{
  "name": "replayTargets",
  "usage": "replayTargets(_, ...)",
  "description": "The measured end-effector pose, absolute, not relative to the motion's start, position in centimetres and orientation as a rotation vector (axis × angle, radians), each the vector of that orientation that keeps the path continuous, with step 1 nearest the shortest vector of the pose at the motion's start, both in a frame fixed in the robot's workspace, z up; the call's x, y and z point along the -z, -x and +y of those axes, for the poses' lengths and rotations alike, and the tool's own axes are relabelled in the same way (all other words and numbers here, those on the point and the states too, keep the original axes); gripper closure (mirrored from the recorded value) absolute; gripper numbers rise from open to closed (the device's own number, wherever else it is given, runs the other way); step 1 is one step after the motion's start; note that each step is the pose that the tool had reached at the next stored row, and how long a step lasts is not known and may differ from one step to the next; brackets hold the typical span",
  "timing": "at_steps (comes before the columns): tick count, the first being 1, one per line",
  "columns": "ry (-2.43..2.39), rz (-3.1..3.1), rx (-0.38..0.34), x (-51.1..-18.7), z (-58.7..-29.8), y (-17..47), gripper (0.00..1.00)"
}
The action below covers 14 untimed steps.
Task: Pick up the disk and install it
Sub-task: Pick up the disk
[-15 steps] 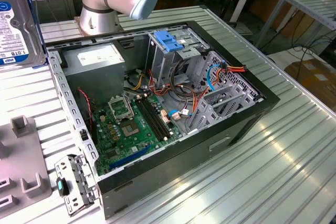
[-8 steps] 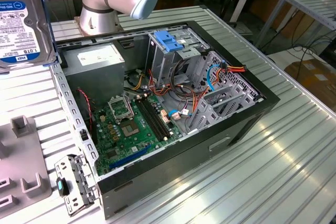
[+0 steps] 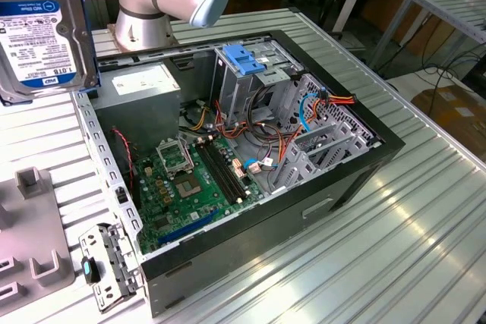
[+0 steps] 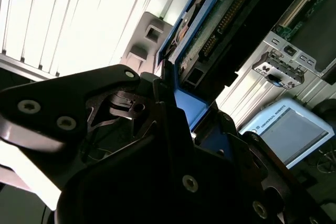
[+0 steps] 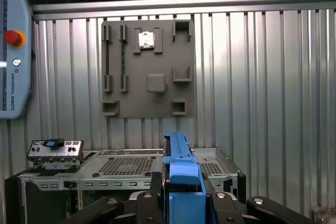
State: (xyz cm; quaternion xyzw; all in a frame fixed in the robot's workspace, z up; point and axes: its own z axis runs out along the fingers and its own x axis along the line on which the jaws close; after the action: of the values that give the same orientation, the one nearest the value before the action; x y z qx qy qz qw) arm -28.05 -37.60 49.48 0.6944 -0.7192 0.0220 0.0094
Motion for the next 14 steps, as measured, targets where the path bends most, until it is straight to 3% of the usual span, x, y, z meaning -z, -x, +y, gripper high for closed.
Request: replayTargets(14,-2.169,-2.246,-0.069,-49.5,-37.6,25.3,0.63)
